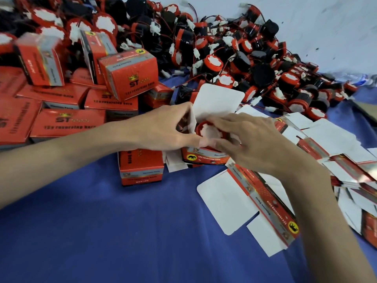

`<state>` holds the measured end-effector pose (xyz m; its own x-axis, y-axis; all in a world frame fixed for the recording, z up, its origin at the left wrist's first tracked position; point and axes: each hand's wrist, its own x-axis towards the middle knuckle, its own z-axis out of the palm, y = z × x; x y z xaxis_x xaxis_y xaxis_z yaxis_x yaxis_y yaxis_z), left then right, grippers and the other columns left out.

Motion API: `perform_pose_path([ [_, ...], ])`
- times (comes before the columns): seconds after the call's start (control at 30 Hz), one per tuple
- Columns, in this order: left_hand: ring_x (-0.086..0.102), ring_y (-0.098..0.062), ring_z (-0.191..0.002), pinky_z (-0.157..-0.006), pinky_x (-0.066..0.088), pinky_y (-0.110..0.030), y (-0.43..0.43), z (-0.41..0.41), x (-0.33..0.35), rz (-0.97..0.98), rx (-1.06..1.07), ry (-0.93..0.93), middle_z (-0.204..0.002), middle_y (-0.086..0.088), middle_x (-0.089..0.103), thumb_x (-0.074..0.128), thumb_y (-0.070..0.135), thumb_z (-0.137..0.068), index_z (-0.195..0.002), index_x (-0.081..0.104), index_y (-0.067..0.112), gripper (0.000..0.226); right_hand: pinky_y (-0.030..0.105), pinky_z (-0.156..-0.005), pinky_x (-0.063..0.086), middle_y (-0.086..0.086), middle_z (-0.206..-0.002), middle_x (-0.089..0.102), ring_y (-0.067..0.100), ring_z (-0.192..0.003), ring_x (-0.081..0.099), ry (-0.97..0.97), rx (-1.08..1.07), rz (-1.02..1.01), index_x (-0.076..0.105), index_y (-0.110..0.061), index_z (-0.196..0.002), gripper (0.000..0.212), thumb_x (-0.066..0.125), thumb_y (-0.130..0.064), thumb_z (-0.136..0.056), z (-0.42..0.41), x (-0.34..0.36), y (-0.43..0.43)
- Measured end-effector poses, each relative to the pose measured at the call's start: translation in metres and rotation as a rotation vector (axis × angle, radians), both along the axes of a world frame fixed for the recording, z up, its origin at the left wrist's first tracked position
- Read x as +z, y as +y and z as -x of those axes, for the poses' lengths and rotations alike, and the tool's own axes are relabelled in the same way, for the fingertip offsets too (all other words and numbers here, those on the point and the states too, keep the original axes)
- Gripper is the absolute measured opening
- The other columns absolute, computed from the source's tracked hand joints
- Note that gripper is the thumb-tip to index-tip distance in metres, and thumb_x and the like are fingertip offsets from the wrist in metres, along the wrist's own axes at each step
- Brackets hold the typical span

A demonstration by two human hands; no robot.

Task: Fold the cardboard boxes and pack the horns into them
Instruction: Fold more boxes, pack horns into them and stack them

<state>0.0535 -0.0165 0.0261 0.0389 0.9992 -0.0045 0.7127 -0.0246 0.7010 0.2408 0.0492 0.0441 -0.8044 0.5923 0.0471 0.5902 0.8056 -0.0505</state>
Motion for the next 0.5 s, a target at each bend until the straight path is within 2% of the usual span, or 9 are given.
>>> perform_pose_path([
  [0.07, 0.060, -0.016, -0.108, -0.094, 0.048, -0.047, -0.001, 0.000, 0.001, 0.001, -0.008, -0.004, -0.118, 0.002, 0.066, 0.068, 0.074, -0.064, -0.123, 0.052, 0.017, 0.084, 0.047, -0.096, 0.041, -0.013, -0.138, 0.052, 0.015, -0.123, 0.049, 0.050, -0.015, -0.028, 0.051, -0.030, -0.136, 0.063, 0.024, -0.056, -0.085, 0.002, 0.001, -0.001],
  [0.13, 0.060, -0.014, -0.108, -0.095, 0.048, -0.046, -0.001, 0.000, 0.002, -0.005, -0.017, 0.004, -0.118, 0.002, 0.065, 0.064, 0.075, -0.058, -0.122, 0.053, 0.017, 0.087, 0.045, -0.094, 0.043, -0.008, -0.135, 0.055, 0.019, -0.117, 0.054, 0.055, -0.012, -0.086, 0.055, -0.024, -0.131, 0.063, 0.025, -0.055, -0.086, 0.005, 0.000, -0.005],
  [0.23, 0.060, -0.014, -0.108, -0.094, 0.047, -0.046, -0.003, 0.001, 0.002, -0.008, -0.031, 0.006, -0.117, 0.003, 0.064, 0.068, 0.076, -0.059, -0.121, 0.054, 0.018, 0.086, 0.040, -0.093, 0.041, -0.009, -0.137, 0.050, 0.018, -0.118, 0.051, 0.033, -0.018, -0.083, 0.051, -0.026, -0.135, 0.068, 0.026, -0.062, -0.083, 0.003, -0.003, -0.006],
  [0.33, 0.059, -0.013, -0.108, -0.095, 0.047, -0.045, -0.004, 0.001, 0.002, -0.016, -0.048, 0.019, -0.118, 0.003, 0.065, 0.065, 0.072, -0.056, -0.120, 0.055, 0.018, 0.084, 0.042, -0.097, 0.042, -0.013, -0.139, 0.047, 0.015, -0.123, 0.047, 0.057, -0.033, 0.000, 0.046, -0.028, -0.139, 0.071, 0.034, -0.066, -0.081, -0.002, -0.002, -0.001],
  [0.43, 0.058, -0.008, -0.111, -0.098, 0.046, -0.042, -0.004, 0.002, 0.002, -0.008, -0.043, -0.003, -0.119, 0.008, 0.065, 0.066, 0.070, -0.056, -0.122, 0.055, 0.016, 0.086, 0.042, -0.090, 0.044, -0.006, -0.118, 0.057, 0.017, -0.107, 0.053, 0.142, 0.026, 0.030, 0.053, -0.021, -0.132, 0.055, 0.041, -0.055, -0.090, -0.005, -0.002, 0.000],
  [0.5, 0.058, -0.005, -0.110, -0.098, 0.046, -0.041, -0.003, 0.004, 0.002, 0.001, -0.041, -0.019, -0.117, 0.011, 0.065, 0.067, 0.069, -0.054, -0.122, 0.054, 0.015, 0.087, 0.039, -0.085, 0.044, 0.000, -0.108, 0.058, 0.018, -0.098, 0.053, 0.257, 0.056, 0.105, 0.054, -0.016, -0.127, 0.045, 0.041, -0.044, -0.094, -0.011, -0.001, 0.003],
])
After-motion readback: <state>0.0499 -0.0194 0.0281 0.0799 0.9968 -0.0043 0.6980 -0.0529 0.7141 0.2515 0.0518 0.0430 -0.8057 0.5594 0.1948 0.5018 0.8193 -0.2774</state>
